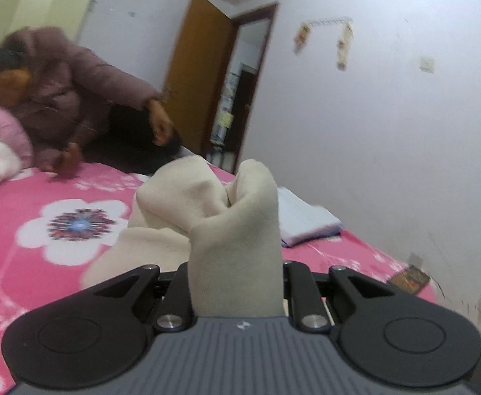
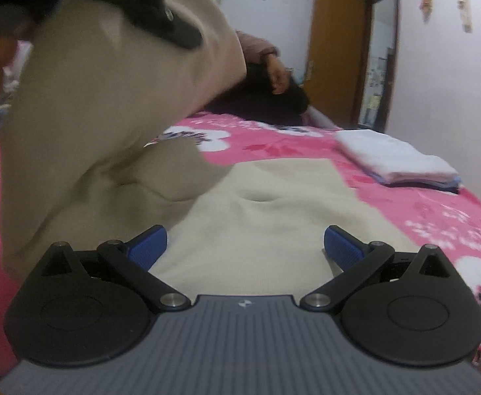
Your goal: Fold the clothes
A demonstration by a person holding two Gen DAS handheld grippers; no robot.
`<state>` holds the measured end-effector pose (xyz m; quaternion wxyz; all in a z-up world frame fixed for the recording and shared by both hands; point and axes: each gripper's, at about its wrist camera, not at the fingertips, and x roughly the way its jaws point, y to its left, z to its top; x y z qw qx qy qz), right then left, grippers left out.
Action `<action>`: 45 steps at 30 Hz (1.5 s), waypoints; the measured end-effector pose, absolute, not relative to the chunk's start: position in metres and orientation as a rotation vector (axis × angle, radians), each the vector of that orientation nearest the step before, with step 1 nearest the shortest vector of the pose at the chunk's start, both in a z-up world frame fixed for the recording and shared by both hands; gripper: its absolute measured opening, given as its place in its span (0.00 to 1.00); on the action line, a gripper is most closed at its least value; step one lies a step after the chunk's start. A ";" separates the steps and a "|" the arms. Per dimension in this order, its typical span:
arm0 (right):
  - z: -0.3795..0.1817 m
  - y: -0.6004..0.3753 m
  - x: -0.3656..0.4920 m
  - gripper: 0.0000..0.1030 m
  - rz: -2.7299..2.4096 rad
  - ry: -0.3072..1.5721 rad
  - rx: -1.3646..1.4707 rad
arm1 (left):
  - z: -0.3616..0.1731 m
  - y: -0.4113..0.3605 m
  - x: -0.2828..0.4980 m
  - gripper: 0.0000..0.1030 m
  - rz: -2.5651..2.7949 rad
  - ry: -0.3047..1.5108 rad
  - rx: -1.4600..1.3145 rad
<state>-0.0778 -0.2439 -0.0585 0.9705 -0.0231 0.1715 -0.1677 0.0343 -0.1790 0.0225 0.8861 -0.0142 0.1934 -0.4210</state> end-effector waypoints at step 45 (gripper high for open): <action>-0.028 -0.323 -0.151 0.84 -0.123 0.360 0.777 | -0.051 -0.097 -0.023 0.81 -0.916 0.491 0.221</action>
